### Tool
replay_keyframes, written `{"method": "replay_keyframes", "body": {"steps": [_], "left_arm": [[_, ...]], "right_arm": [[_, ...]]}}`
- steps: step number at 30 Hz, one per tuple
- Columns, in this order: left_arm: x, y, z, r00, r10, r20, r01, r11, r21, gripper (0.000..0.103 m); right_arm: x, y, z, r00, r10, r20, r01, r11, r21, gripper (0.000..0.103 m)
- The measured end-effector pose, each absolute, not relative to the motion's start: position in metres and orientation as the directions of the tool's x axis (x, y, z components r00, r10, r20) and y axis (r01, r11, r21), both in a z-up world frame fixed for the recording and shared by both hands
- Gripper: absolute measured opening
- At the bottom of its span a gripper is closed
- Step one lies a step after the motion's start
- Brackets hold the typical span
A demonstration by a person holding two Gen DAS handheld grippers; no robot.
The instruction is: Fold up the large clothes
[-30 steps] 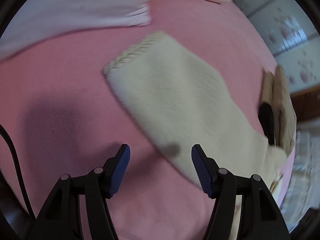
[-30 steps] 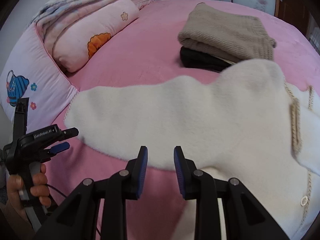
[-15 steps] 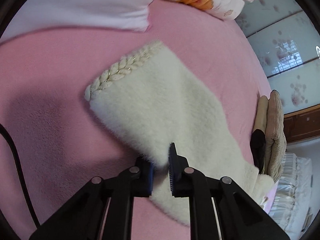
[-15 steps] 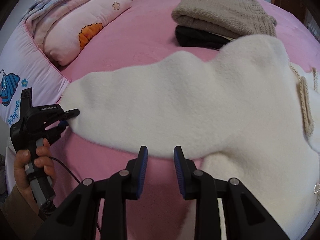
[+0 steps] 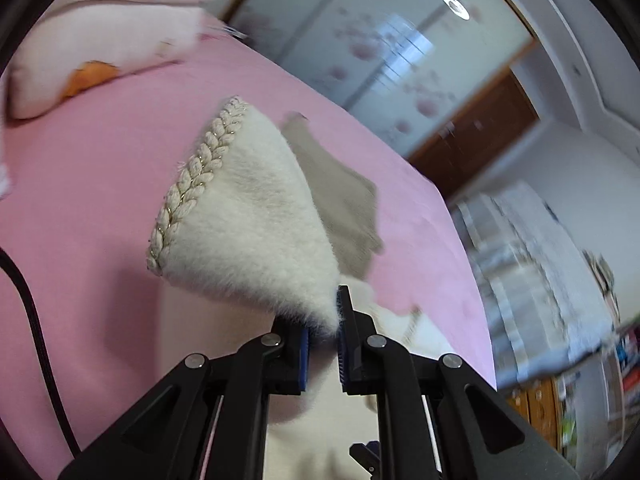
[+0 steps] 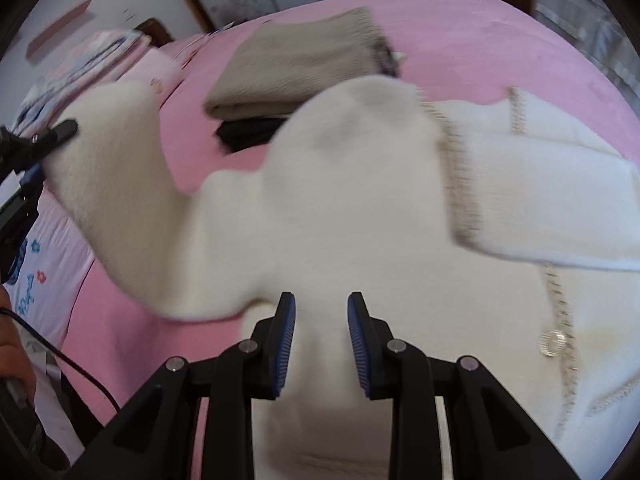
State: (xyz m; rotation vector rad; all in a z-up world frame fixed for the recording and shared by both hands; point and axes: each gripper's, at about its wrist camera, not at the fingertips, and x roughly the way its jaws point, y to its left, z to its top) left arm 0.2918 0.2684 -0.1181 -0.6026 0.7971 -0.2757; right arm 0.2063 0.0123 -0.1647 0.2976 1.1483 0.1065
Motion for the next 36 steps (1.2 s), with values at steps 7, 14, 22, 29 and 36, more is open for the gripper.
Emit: {"method": "replay_keyframes", "body": {"steps": [7,14,22,29,36], "left_arm": [[0.302,0.13,-0.201,0.486,-0.49,-0.724,0.083,0.851,-0.519,0.009],[0.289,0.091,-0.251,0.408,-0.411,-0.815,0.102,0.908,-0.407,0.013],[0.289,0.071,-0.262,0.345,-0.371,-0.862,0.073,0.926,-0.369,0.042],[0.28,0.066,-0.255,0.294,-0.363,-0.884,0.054,0.93,-0.364,0.054],[0.267,0.082,-0.225,0.251,-0.378,-0.891,0.085,0.926,-0.369,0.055]], "right_arm": [[0.172,-0.084,-0.184,0.394,0.135,-0.909,0.198,0.953,0.228,0.027],[0.154,-0.13,-0.206,0.364,0.123,-0.923,0.257,0.939,0.226,0.027],[0.154,-0.131,-0.207,0.38,0.154,-0.912,0.223,0.942,0.252,0.027],[0.163,-0.128,-0.194,0.407,0.163,-0.899,0.189,0.948,0.257,0.027],[0.175,-0.116,-0.175,0.424,0.182,-0.887,0.152,0.951,0.269,0.027]]}}
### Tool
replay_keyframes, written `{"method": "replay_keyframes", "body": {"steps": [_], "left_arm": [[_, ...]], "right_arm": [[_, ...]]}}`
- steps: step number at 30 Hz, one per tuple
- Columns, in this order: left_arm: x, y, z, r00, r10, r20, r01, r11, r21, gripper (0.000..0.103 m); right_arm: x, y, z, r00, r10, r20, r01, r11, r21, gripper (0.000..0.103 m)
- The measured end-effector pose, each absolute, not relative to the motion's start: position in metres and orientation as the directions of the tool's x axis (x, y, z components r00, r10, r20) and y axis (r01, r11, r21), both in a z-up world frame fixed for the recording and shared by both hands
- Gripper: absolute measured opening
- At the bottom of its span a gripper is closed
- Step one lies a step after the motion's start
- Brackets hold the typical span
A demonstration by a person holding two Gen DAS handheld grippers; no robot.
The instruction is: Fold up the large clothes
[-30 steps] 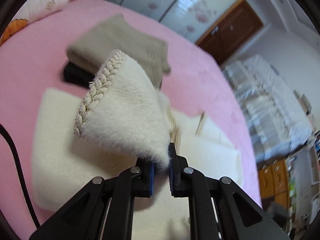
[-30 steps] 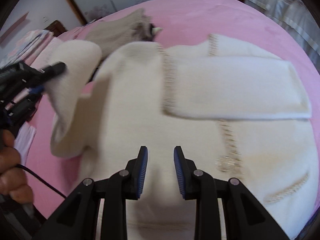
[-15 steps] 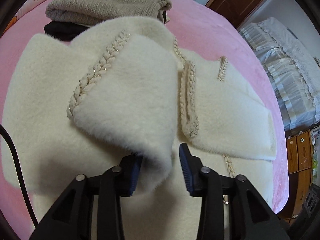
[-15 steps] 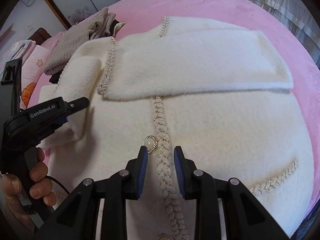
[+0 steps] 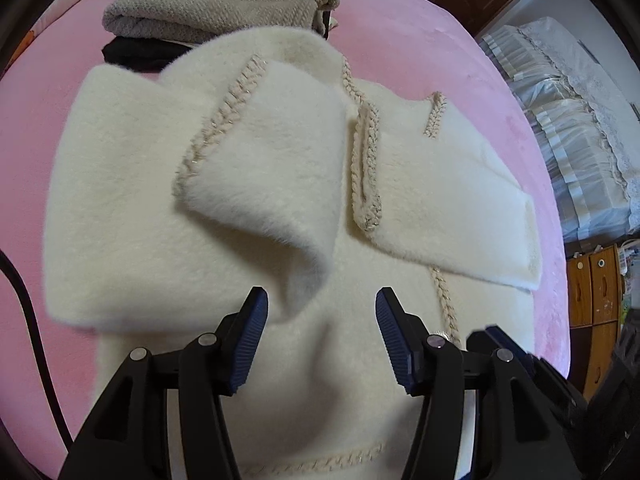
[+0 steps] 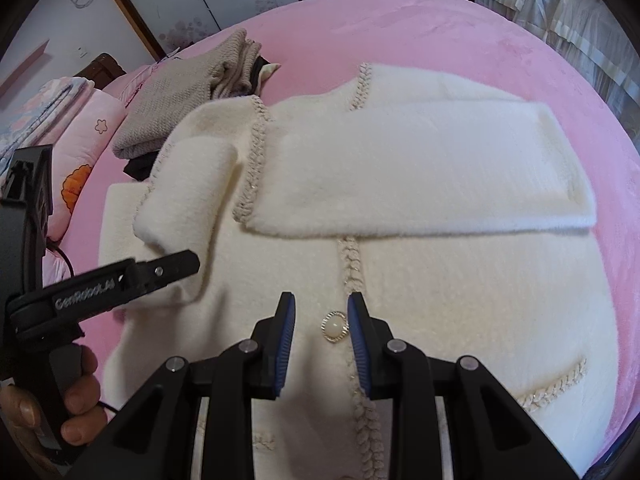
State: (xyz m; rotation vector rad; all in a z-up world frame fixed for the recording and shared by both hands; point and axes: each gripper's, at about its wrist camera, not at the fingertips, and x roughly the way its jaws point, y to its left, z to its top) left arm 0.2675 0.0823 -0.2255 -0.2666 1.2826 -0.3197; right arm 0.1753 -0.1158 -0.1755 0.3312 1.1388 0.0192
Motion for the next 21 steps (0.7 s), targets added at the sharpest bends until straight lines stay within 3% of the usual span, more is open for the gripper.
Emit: {"method": "replay_keyframes", "body": {"steps": [3,6,9,11,15,21], "left_arm": [[0.257,0.109,-0.208,0.266,-0.376,-0.888,0.07,0.926,-0.371,0.056],[0.243,0.15,-0.196,0.3,-0.345,-0.889,0.016,0.934,-0.357,0.065],[0.232,0.196,-0.197,0.317,-0.278,-0.907,-0.052,0.95,-0.309,0.065],[0.23,0.221,-0.207,0.308,-0.229,-0.923,-0.094,0.959,-0.269,0.065],[0.232,0.258,-0.235,0.264,-0.193,-0.945,-0.167,0.956,-0.242,0.065],[0.244,0.263,-0.257,0.253,-0.23,-0.94,-0.149,0.951,-0.273,0.065]], "right_arm": [[0.185,-0.101,-0.165,0.437,0.194,-0.878,0.11,0.958,0.266,0.027],[0.196,-0.079,-0.157,0.454,0.196,-0.869,0.05,0.968,0.245,0.029],[0.208,-0.049,-0.152,0.487,0.182,-0.854,-0.013,0.979,0.201,0.051],[0.215,-0.027,-0.152,0.503,0.17,-0.847,-0.063,0.985,0.16,0.056],[0.23,0.028,-0.163,0.529,0.095,-0.843,-0.2,0.98,-0.016,0.057],[0.245,0.088,-0.195,0.564,-0.012,-0.825,-0.384,0.881,-0.275,0.06]]}}
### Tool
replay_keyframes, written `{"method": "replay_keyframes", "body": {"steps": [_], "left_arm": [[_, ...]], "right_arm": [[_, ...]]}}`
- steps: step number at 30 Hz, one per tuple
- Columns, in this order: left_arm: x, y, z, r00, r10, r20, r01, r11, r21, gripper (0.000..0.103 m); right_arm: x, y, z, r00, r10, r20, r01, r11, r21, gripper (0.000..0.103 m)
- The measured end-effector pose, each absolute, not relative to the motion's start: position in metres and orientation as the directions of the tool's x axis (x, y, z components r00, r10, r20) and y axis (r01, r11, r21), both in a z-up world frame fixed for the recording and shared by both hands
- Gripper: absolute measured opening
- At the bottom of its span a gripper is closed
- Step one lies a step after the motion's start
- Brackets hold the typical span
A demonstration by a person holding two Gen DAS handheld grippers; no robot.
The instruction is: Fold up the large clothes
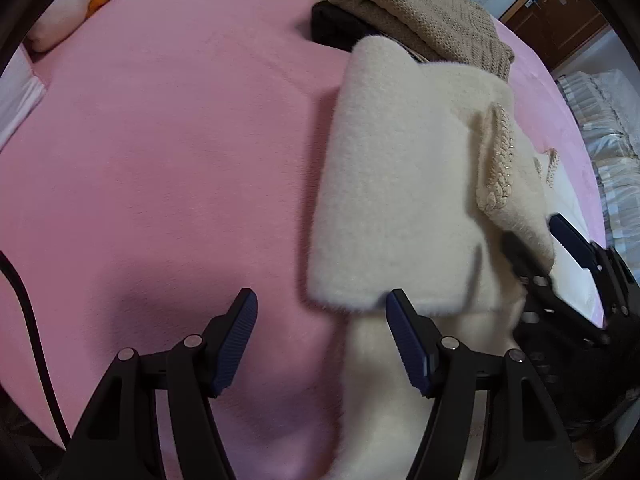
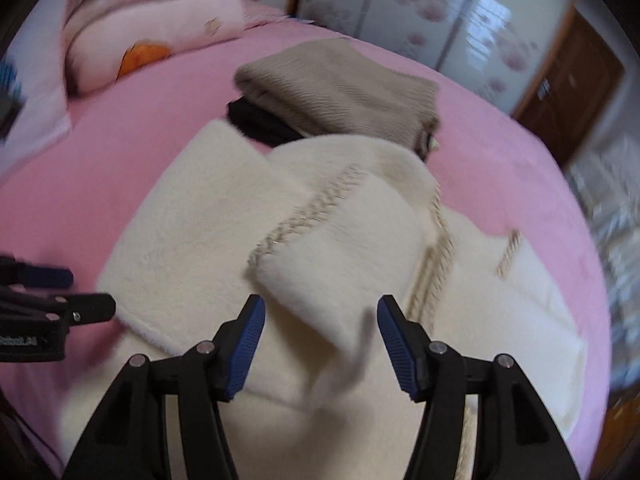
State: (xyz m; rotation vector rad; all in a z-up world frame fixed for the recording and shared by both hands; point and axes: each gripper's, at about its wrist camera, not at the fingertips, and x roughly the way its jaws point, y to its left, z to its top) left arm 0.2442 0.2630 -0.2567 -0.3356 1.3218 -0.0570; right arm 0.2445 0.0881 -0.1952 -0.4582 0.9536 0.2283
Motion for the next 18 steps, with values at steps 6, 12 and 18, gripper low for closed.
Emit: {"method": "replay_keyframes", "body": {"steps": [6,12,18], "left_arm": [[0.251,0.255,-0.265,0.245,-0.255,-0.935,-0.127,0.948,-0.292,0.065],[0.258,0.247,-0.257,0.274,-0.241,-0.931,-0.091,0.957,-0.275,0.065],[0.255,0.226,-0.247,0.318,-0.267,-0.91,-0.032,0.956,-0.292,0.065]], "right_arm": [[0.269,0.091,-0.207,0.589,-0.113,-0.8,-0.37,0.843,-0.391,0.034],[0.29,0.022,-0.127,0.628,0.097,-0.772,-0.206,0.978,-0.045,0.008],[0.259,-0.095,-0.1,0.664,0.163,-0.73,0.021,0.971,0.236,0.008]]}}
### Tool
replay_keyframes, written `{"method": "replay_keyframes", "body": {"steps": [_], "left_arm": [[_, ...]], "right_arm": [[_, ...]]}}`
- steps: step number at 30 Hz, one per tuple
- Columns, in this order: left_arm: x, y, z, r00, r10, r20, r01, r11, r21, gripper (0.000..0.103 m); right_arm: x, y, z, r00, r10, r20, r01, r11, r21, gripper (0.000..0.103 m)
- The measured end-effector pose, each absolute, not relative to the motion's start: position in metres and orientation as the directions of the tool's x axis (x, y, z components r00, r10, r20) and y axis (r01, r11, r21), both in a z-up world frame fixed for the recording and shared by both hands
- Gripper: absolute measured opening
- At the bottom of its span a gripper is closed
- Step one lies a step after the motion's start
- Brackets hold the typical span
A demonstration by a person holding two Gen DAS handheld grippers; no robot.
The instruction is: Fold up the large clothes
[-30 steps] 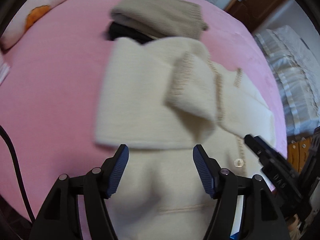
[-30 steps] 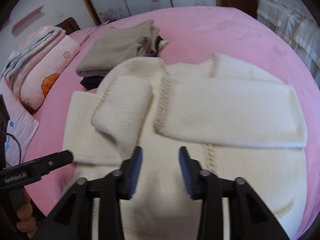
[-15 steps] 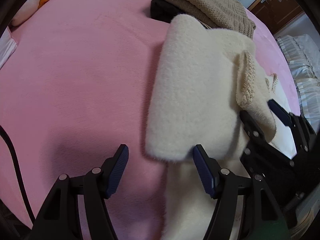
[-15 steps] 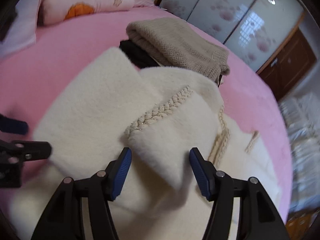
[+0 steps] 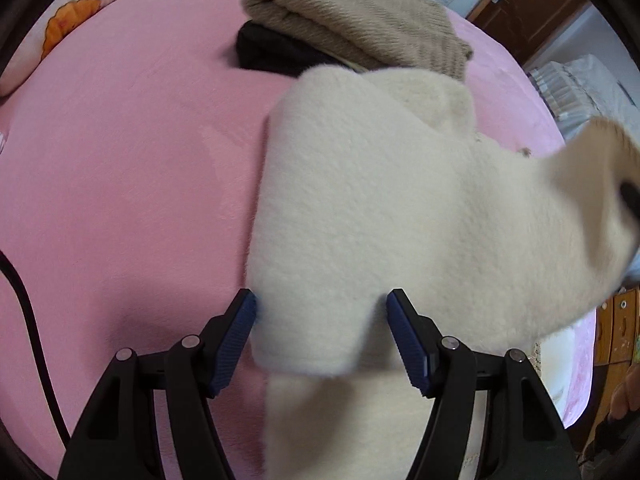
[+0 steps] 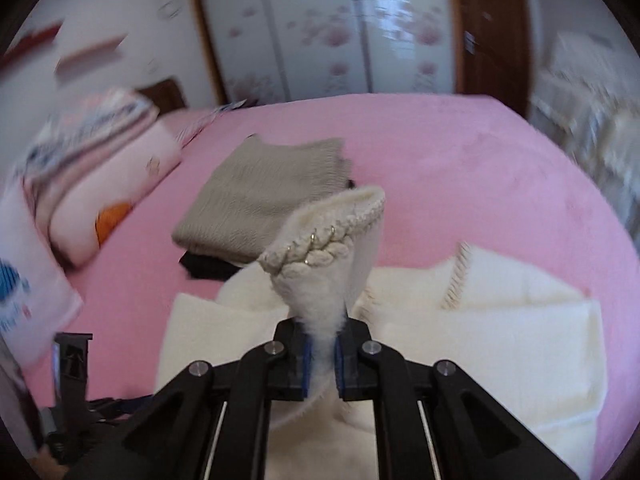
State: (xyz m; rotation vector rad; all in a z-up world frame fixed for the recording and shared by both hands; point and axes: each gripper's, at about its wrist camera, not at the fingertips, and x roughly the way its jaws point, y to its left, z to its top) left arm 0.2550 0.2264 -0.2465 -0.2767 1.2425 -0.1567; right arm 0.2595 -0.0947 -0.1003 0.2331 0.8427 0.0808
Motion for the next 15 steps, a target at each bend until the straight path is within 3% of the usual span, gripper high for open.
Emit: {"method": "replay_keyframes", "body": {"steps": [5,7,11,13,15], "left_arm": [[0.253,0.195,-0.248,0.284,-0.222,-0.933,0.073,0.975,-0.21,0.065],[0.256,0.185,-0.246,0.278,-0.194,-0.941,0.122,0.979,-0.166,0.065],[0.266,0.192,-0.231,0.283,-0.225,-0.932,0.174,0.968,-0.181,0.065],[0.277,0.202,-0.225,0.296,-0.237,-0.925,0.165,0.967,-0.195,0.066],[0.292,0.215,-0.222,0.303,-0.253,-0.919,0.145,0.965,-0.218,0.066]], "right_arm": [[0.212,-0.168,-0.185,0.418,0.14,-0.898,0.218,0.944,0.249,0.013],[0.198,-0.187,-0.209,0.333,0.179,-0.926,0.264,0.925,0.274,0.023],[0.187,-0.214,-0.192,0.414,0.204,-0.887,0.274,0.901,0.336,0.045],[0.194,-0.225,-0.182,0.469,0.197,-0.861,0.264,0.899,0.35,0.068],[0.211,-0.231,-0.179,0.482,0.202,-0.853,0.254,0.899,0.357,0.071]]}}
